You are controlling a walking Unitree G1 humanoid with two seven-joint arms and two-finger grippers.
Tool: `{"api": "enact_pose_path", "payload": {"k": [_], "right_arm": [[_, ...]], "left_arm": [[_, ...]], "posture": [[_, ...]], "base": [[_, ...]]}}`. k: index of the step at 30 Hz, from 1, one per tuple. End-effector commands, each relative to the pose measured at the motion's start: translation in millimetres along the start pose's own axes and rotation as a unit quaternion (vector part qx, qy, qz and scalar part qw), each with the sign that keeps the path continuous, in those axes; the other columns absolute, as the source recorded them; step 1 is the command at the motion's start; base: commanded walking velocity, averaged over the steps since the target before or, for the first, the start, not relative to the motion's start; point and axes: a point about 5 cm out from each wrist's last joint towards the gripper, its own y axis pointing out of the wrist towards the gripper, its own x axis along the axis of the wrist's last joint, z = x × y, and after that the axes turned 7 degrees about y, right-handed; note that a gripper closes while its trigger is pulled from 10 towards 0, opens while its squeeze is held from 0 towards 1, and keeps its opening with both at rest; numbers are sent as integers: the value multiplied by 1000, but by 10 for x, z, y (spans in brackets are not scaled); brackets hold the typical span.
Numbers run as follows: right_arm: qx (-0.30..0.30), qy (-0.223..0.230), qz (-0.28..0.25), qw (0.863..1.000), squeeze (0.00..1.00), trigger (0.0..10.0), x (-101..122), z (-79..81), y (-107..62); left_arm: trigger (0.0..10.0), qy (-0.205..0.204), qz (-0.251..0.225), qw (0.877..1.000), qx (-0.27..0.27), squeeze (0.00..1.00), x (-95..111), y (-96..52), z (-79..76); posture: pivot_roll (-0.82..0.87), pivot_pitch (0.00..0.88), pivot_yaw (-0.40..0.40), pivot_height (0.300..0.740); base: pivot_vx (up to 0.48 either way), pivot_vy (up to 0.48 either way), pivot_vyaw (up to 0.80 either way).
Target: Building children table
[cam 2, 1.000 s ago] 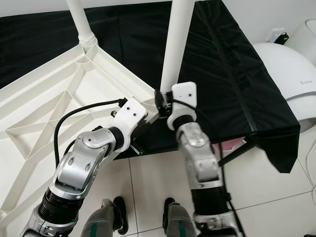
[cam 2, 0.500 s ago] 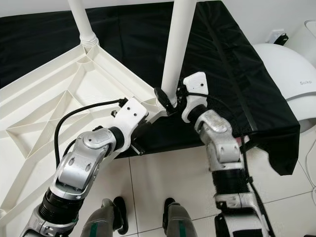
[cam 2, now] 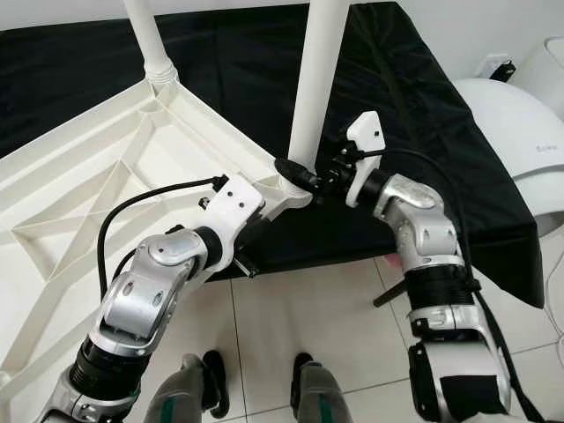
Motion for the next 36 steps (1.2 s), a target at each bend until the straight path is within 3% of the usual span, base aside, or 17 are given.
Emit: {"api": "enact_pose_path", "payload": {"k": [1, 2, 3, 13, 26, 27, 28, 30, 36], "right_arm": [[15, -4, 17, 1000, 0, 5176, -42, -22, -7], [15, -4, 17, 1000, 0, 5176, -42, -22, -7], [21, -2, 20, 1000, 0, 10000, -49, -40, -11], [34, -5, 31, 999, 0, 10000, -140, -95, 29], [51, 0, -1, 999, 0, 10000, -122, -89, 121], [53, -1, -5, 999, 0, 4314, -113, -89, 131], [53, -5, -6, 999, 0, 4510, -105, -92, 137], [55, -6, -13, 998, 0, 0, -77, -104, 143], [61, -7, -23, 998, 0, 0, -40, -103, 137]], "left_arm": [[10000, 11, -17, 998, 64, 0, 70, -39, 73], [10000, 11, -17, 998, 64, 0, 70, -39, 73], [10000, 10, -18, 998, 64, 0, 73, -39, 73], [10000, 9, -19, 998, 64, 0, 82, -39, 72], [10000, 9, -21, 998, 58, 0, 97, -35, 50], [10000, 9, -21, 998, 57, 0, 98, -35, 45], [10000, 9, -21, 998, 56, 0, 99, -36, 43], [10000, 8, -21, 998, 56, 0, 96, -38, 42], [10000, 7, -21, 998, 56, 0, 97, -42, 35]], "posture": [[-108, 205, -16, 740], [-108, 205, -16, 740], [-107, 209, -16, 740], [-105, 211, -15, 740], [-100, 213, -9, 740], [-100, 213, -9, 740], [-100, 213, -9, 740], [-100, 213, -9, 740], [-99, 215, -10, 740]], "base": [[0, 0, 0], [0, 0, 0], [0, 0, 0], [0, 0, 0], [0, 0, 0], [0, 0, 0], [0, 0, 0], [0, 0, 0], [0, 0, 0]]}}
